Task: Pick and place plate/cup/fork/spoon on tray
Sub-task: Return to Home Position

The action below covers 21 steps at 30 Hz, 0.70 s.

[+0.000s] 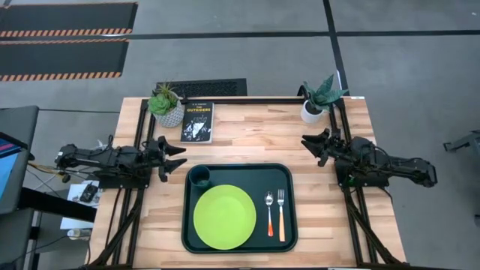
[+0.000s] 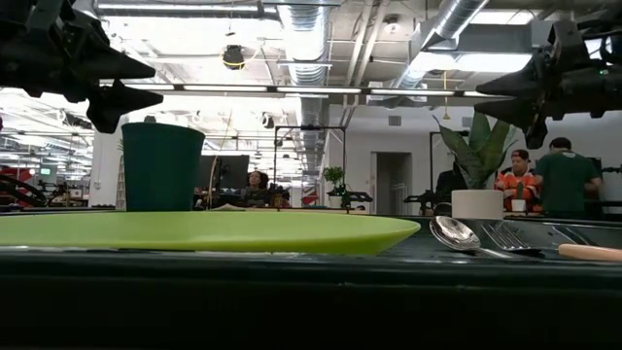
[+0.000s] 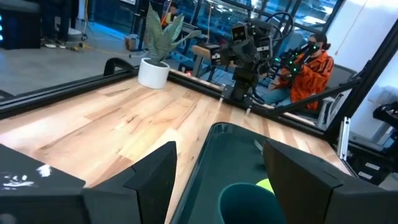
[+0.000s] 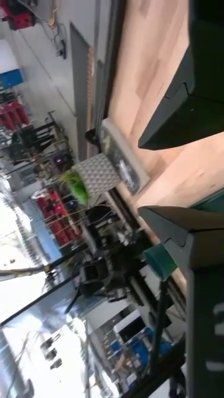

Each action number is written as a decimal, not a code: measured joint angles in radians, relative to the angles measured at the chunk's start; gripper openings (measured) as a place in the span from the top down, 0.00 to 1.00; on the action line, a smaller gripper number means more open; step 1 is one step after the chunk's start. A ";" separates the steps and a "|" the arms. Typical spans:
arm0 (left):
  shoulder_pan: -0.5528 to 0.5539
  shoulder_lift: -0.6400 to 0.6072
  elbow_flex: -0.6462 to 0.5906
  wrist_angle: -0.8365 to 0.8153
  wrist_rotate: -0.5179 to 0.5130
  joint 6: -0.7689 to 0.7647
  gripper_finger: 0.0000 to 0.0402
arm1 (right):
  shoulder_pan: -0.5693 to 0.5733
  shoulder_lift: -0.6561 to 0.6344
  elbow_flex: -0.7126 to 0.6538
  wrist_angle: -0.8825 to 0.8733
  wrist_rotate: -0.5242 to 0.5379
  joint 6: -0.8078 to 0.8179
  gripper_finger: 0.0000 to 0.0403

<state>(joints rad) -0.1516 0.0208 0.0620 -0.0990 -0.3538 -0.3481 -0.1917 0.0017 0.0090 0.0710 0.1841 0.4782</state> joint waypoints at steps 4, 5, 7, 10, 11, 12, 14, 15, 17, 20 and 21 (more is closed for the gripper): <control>0.000 0.000 0.000 -0.002 0.000 -0.010 0.43 | 0.000 0.000 0.000 -0.019 -0.002 0.000 0.55; 0.000 0.000 0.000 -0.002 0.000 -0.011 0.43 | 0.000 0.000 0.000 -0.022 -0.002 0.000 0.55; 0.000 0.000 0.000 -0.003 0.000 -0.008 0.43 | 0.000 0.000 0.000 -0.023 -0.002 0.000 0.55; 0.000 0.000 0.000 -0.003 0.000 -0.006 0.43 | 0.000 0.000 0.000 -0.026 -0.002 0.001 0.55; 0.000 0.000 0.000 -0.003 0.000 -0.006 0.43 | 0.000 0.000 0.000 -0.027 -0.002 0.001 0.55; 0.000 0.000 0.000 -0.003 0.000 -0.006 0.43 | 0.000 0.000 0.000 -0.027 -0.002 0.001 0.55; 0.000 0.000 0.000 -0.003 0.000 -0.005 0.43 | 0.000 0.000 0.000 -0.029 -0.002 0.001 0.55; 0.000 0.000 0.000 -0.003 0.000 -0.005 0.43 | 0.000 0.000 0.000 -0.030 -0.002 0.001 0.55; 0.000 0.000 0.000 -0.003 0.000 -0.006 0.43 | 0.000 0.000 0.000 -0.030 -0.002 0.001 0.55; 0.000 0.000 0.000 -0.004 0.000 -0.005 0.43 | 0.000 0.000 0.000 -0.031 -0.002 0.003 0.55; 0.000 0.000 0.000 -0.004 0.000 -0.005 0.43 | 0.000 0.000 0.000 -0.032 -0.002 0.003 0.55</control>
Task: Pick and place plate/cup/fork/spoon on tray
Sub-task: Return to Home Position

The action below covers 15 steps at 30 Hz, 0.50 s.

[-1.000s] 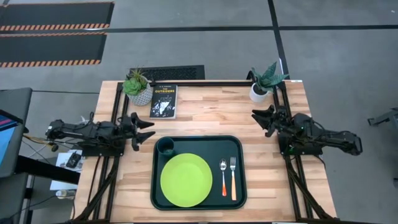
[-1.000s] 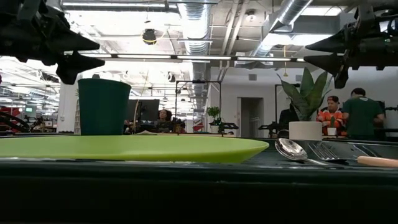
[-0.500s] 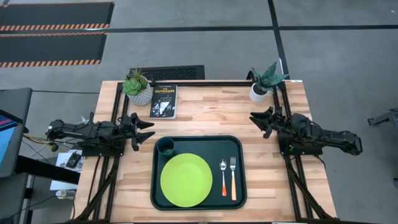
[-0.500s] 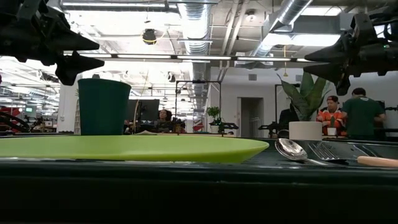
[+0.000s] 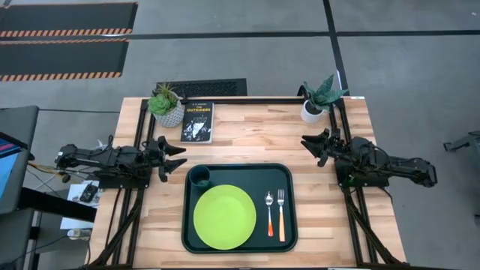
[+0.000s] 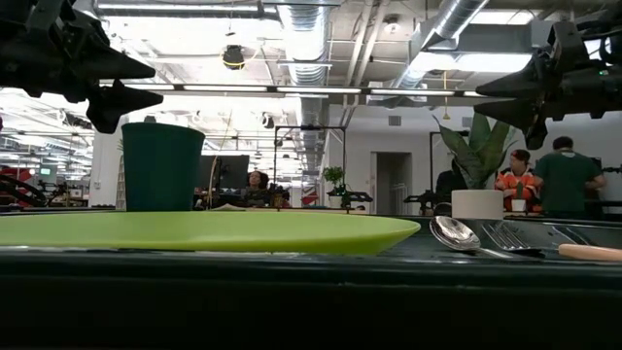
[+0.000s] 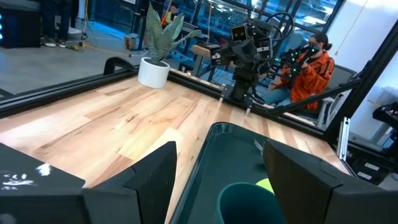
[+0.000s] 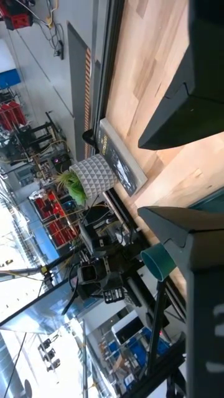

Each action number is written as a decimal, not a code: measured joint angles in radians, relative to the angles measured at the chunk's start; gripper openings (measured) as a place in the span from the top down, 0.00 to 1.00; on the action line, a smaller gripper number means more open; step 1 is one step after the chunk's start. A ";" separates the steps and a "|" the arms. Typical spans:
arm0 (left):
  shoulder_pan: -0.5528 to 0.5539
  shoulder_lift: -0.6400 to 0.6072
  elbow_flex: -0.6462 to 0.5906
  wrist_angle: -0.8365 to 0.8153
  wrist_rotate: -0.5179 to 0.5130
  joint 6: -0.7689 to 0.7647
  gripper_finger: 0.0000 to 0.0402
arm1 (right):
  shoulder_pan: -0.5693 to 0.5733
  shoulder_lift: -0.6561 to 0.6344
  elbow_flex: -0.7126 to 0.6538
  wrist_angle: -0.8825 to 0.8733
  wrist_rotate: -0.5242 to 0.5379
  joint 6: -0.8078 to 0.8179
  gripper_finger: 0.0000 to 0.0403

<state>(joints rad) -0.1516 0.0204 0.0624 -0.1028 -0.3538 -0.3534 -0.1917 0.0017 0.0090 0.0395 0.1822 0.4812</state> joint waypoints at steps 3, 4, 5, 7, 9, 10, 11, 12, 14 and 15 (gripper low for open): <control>0.000 0.000 0.000 0.000 0.000 0.000 0.43 | 0.000 0.000 0.000 -0.001 0.000 0.000 0.55; 0.000 0.000 0.000 0.000 0.000 0.000 0.43 | 0.000 0.000 0.000 -0.001 0.000 0.000 0.55; 0.000 0.000 0.000 0.000 0.000 0.000 0.43 | 0.000 0.000 0.000 -0.001 0.000 0.000 0.55; 0.000 0.000 0.000 0.000 0.000 0.000 0.43 | 0.000 0.000 0.000 -0.002 0.000 0.000 0.55; 0.000 0.000 0.000 0.000 0.000 0.000 0.43 | 0.000 0.000 0.000 -0.002 0.000 0.000 0.55; 0.000 0.000 0.000 0.000 0.000 0.000 0.43 | 0.000 0.000 0.000 -0.002 0.000 0.000 0.55; 0.000 0.000 0.000 0.000 0.000 0.000 0.43 | 0.000 0.000 0.000 -0.002 0.000 0.000 0.55; 0.000 0.000 0.000 -0.001 0.000 0.000 0.43 | 0.000 0.000 0.000 -0.002 0.000 0.000 0.55; 0.000 0.000 0.000 -0.001 0.000 0.000 0.43 | 0.000 0.000 0.000 -0.002 0.000 -0.001 0.55; 0.000 0.000 0.000 -0.001 0.000 0.000 0.43 | 0.000 0.000 0.000 -0.002 0.000 -0.001 0.55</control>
